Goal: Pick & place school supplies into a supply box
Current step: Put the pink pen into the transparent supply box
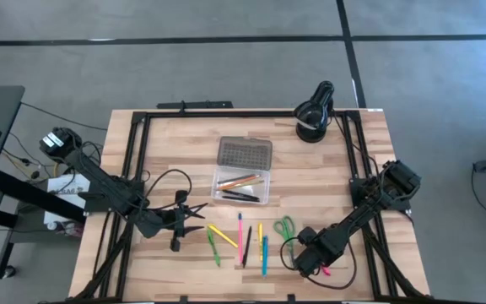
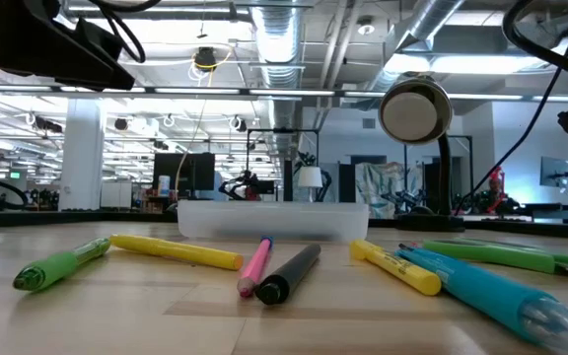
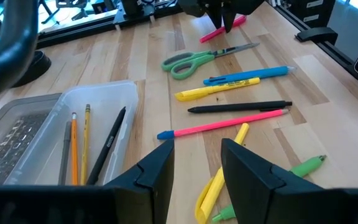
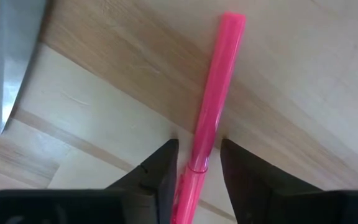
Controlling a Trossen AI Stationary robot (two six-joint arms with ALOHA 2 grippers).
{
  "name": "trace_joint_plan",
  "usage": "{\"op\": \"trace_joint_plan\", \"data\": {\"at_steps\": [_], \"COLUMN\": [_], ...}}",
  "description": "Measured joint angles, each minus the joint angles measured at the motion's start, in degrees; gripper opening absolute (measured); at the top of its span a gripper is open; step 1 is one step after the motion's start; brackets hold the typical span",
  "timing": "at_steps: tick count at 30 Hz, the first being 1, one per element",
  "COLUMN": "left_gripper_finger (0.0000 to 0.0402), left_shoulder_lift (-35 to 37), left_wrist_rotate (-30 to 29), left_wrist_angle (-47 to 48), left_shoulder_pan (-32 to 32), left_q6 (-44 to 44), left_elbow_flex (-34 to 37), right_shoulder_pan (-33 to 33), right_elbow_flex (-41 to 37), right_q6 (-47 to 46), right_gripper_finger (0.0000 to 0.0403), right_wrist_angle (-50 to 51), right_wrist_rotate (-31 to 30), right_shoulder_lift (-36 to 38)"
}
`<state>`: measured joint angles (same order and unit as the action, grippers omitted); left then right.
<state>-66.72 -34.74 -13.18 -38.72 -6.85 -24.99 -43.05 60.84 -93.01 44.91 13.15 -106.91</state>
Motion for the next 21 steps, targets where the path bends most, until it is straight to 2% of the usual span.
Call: {"op": "trace_joint_plan", "data": {"at_steps": [7,21], "left_gripper_finger": [0.0127,0.0127], "left_shoulder_lift": [0.0,0.0], "left_wrist_rotate": [0.0,0.0], "left_wrist_angle": [0.2,0.3], "left_shoulder_pan": [0.0,0.0], "left_q6": [-0.5,-0.5], "left_elbow_flex": [0.0,0.0], "right_shoulder_pan": [0.0,-0.1], "right_elbow_flex": [-0.1,-0.1], "right_q6": [0.5,0.5], "right_gripper_finger": [0.0109,0.0058], "right_wrist_angle": [-0.1,-0.4], "right_wrist_rotate": [-0.4,-2.1], "right_shoulder_lift": [0.0,0.0]}}
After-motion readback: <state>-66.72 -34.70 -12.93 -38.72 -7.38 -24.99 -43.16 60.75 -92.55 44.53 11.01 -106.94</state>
